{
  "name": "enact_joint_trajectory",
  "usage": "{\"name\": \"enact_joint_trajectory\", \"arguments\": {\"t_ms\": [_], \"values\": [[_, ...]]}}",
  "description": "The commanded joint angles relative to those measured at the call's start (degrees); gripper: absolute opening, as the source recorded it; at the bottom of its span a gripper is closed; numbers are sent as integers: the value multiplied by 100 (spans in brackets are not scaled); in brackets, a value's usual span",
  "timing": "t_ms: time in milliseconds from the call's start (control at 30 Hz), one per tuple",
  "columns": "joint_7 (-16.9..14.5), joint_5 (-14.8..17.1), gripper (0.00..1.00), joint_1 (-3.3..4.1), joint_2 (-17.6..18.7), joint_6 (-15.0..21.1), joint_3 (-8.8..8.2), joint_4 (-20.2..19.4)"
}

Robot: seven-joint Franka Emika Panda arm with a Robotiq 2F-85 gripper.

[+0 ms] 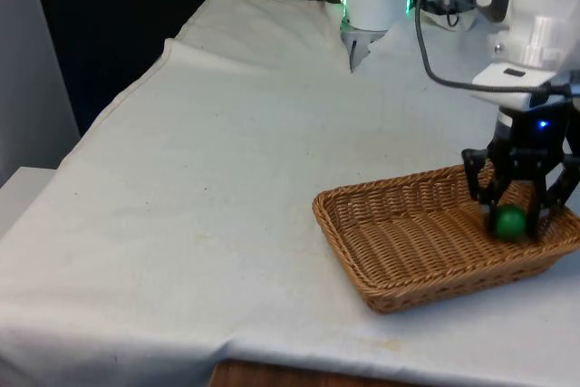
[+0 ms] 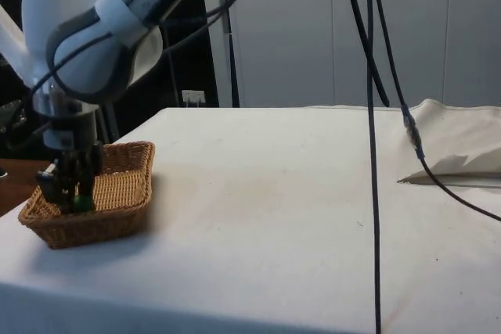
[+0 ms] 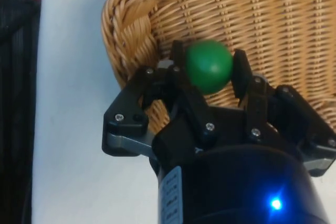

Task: Pick up the ball and place it into the basket.

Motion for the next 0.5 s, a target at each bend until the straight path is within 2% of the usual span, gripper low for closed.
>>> {"name": "enact_joint_trajectory", "arguments": {"t_ms": [0, 100, 133, 367, 433, 467], "values": [[-52, 34, 0, -34, 63, 86, 46, 17], [-11, 0, 0, -6, 86, 126, 0, 0], [-40, 23, 0, -29, 63, 149, 23, -17], [-34, 6, 0, -23, 52, 132, 0, -29], [-17, 0, 7, -11, 74, 126, -11, 0], [-34, 6, 7, -17, 46, 126, -6, -29]]}}
